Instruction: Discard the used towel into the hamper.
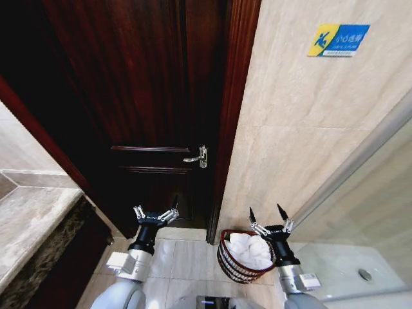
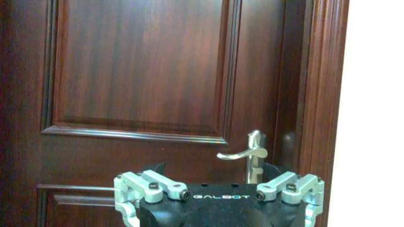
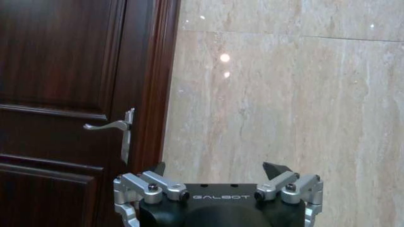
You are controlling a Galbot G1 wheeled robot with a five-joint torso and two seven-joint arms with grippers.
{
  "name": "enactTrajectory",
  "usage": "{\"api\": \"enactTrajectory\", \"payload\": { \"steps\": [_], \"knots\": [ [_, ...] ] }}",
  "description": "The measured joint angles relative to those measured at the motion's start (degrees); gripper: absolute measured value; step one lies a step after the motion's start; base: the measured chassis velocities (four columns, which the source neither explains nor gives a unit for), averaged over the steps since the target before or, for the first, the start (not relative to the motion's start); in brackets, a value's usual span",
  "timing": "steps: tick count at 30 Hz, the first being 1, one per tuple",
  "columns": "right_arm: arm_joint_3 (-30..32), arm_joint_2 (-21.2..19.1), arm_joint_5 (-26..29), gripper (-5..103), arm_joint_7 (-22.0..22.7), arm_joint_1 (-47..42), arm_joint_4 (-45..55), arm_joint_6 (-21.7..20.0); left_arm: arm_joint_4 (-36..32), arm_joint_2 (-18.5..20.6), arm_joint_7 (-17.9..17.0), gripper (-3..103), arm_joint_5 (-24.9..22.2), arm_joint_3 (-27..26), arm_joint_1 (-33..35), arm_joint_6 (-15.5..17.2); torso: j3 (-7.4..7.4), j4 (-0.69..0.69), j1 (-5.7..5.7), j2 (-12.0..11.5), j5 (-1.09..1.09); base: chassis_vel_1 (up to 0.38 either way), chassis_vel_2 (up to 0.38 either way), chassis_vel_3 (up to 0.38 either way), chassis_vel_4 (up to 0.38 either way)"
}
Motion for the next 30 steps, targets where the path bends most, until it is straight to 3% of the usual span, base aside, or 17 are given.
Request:
{"api": "enactTrajectory", "payload": {
  "steps": [13, 30],
  "knots": [
    [0.0, 0.0, 0.0, 100, 0.0, 0.0, 0.0, 0.0, 0.0, 0.0, 0.0, 100, 0.0, 0.0, 0.0, 0.0, 0.0, 0.0, 0.02, 0.0, 0.01, 0.035, -0.042, -0.033, 0.033],
    [0.0, 0.0, 0.0, 100, 0.0, 0.0, 0.0, 0.0, 0.0, 0.0, 0.0, 100, 0.0, 0.0, 0.0, 0.0, -0.03, 0.0, -0.05, 0.0, -0.01, 0.209, -0.207, -0.207, 0.211]
  ]
}}
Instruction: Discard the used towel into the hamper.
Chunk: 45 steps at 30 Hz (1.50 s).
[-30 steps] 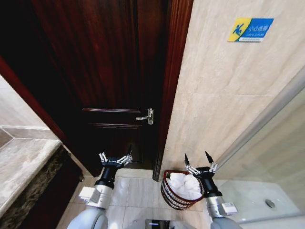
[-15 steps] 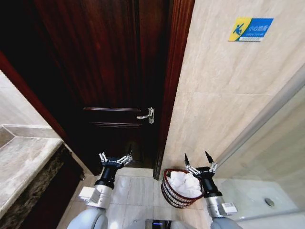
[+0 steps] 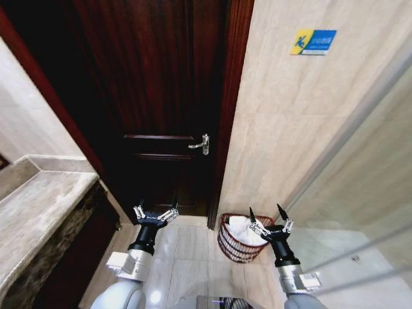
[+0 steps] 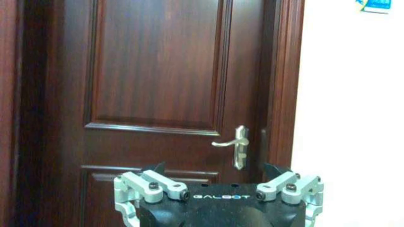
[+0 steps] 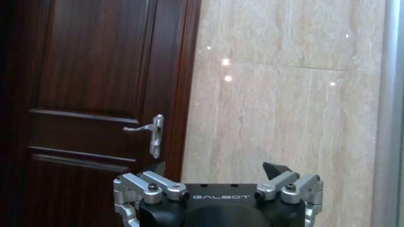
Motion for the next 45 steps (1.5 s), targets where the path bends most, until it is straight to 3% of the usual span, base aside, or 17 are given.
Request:
{"api": "enactTrajectory", "payload": {
  "steps": [45],
  "knots": [
    [0.0, 0.0, 0.0, 100, 0.0, 0.0, 0.0, 0.0, 0.0, 0.0, 0.0, 100, 0.0, 0.0, 0.0, 0.0, 0.0, 0.01, 0.03, 0.0, 0.0, 0.194, -0.19, -0.193, 0.189]
  ]
}}
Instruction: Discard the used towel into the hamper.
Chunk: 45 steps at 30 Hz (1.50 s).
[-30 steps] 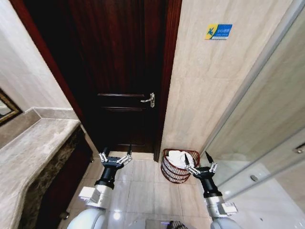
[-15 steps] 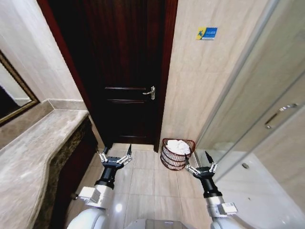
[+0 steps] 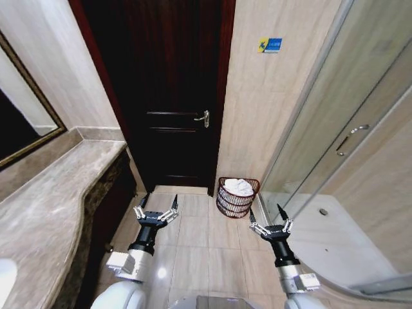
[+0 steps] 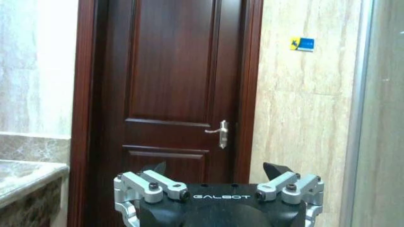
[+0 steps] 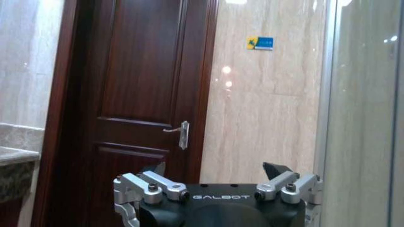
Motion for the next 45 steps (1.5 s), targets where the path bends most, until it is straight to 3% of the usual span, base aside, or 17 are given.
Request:
{"api": "enactTrajectory", "payload": {
  "steps": [29, 45],
  "knots": [
    [0.0, 0.0, 0.0, 100, 0.0, 0.0, 0.0, 0.0, 0.0, 0.0, 0.0, 100, 0.0, 0.0, 0.0, 0.0, 0.01, 0.0, 0.02, 0.0, 0.02, 0.173, -0.168, -0.172, 0.173],
    [0.0, 0.0, 0.0, 100, 0.0, 0.0, 0.0, 0.0, 0.0, 0.0, 0.0, 100, 0.0, 0.0, 0.0, 0.0, 0.02, -0.01, 0.05, 0.0, 0.02, 0.03, -0.037, -0.031, 0.026]
  ]
}}
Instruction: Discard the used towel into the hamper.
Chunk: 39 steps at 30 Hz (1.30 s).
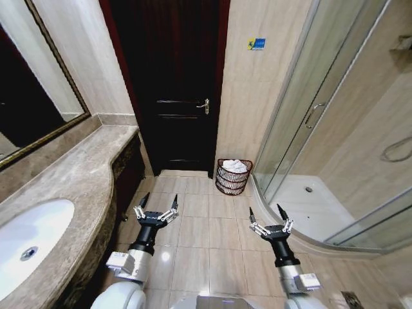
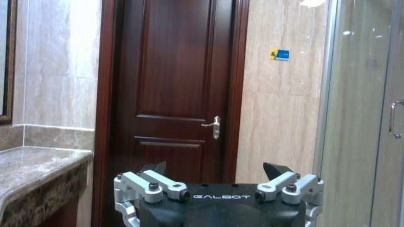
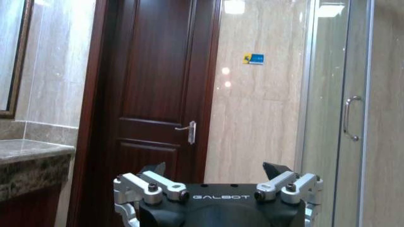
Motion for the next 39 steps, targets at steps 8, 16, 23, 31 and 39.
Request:
{"api": "enactTrajectory", "payload": {
  "steps": [8, 16, 23, 31, 39],
  "knots": [
    [0.0, 0.0, 0.0, 100, 0.0, 0.0, 0.0, 0.0, 0.0, 0.0, 0.0, 100, 0.0, 0.0, 0.0, 0.0, -0.01, 0.0, -0.03, 0.0, 0.0, 0.0, 0.0, 0.0, 0.0],
    [0.0, 0.0, 0.0, 100, 0.0, 0.0, 0.0, 0.0, 0.0, 0.0, 0.0, 100, 0.0, 0.0, 0.0, 0.0, -0.01, 0.0, -0.03, 0.0, 0.0, 0.0, 0.0, 0.0, 0.0],
    [0.0, 0.0, 0.0, 100, 0.0, 0.0, 0.0, 0.0, 0.0, 0.0, 0.0, 100, 0.0, 0.0, 0.0, 0.0, -0.01, 0.0, -0.03, 0.0, 0.0, 0.0, 0.0, 0.0, 0.0],
    [0.0, 0.0, 0.0, 100, 0.0, 0.0, 0.0, 0.0, 0.0, 0.0, 0.0, 100, 0.0, 0.0, 0.0, 0.0, -0.01, 0.0, -0.04, 0.0, 0.0, 0.0, 0.0, 0.0, 0.0],
    [0.0, 0.0, 0.0, 100, 0.0, 0.0, 0.0, 0.0, 0.0, 0.0, 0.0, 100, 0.0, 0.0, 0.0, 0.0, -0.01, 0.0, -0.03, 0.0, 0.0, 0.0, 0.0, 0.0, 0.0]
  ]
}}
